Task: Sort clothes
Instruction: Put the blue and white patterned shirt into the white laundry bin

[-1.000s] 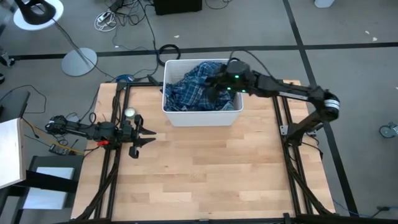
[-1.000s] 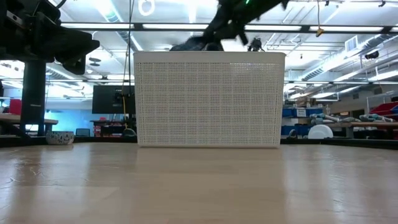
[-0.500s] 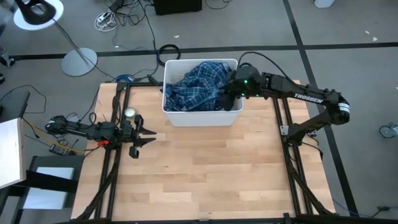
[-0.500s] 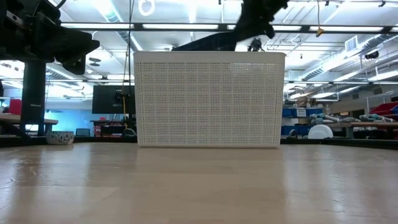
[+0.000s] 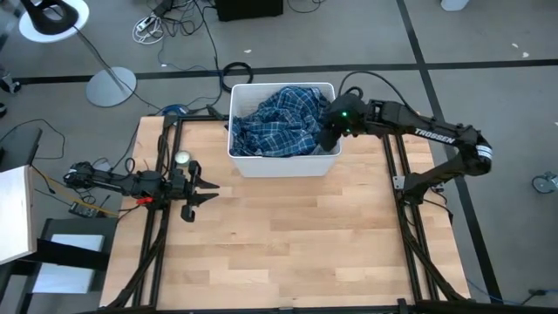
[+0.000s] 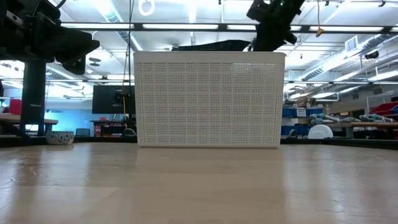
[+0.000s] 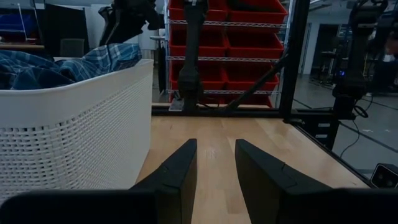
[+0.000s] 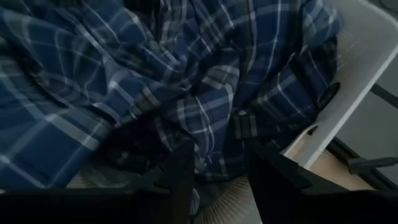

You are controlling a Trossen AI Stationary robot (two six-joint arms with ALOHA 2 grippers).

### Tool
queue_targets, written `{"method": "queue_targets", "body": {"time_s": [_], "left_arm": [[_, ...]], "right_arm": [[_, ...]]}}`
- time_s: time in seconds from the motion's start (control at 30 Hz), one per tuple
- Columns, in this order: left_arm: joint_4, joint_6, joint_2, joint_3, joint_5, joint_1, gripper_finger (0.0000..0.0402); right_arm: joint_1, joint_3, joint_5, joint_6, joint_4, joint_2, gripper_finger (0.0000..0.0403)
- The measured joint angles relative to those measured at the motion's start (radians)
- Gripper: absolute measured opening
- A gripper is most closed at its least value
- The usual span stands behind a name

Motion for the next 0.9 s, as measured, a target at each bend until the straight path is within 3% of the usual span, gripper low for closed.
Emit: {"method": "queue_targets", "body": {"time_s": [0.23, 0.43, 0.63, 0.9], "left_arm": [[0.0, 0.0, 0.0, 0.0, 0.0, 0.0, 0.0115], [0.0, 0.0, 0.0, 0.0, 0.0, 0.0, 0.0115], [0.0, 0.0, 0.0, 0.0, 0.0, 0.0, 0.0115], [0.0, 0.0, 0.0, 0.0, 0.0, 0.0, 0.0115]], "right_arm": [[0.029, 0.0, -0.012, -0.043, 0.127, -0.061, 0.0142], [0.073, 0.0, -0.138, -0.115, 0.31, -0.049, 0.0142], [0.092, 0.0, -0.15, -0.116, 0.422, 0.053, 0.0141], [0.068, 0.0, -0.188, -0.051, 0.383, 0.242, 0.0141]]}}
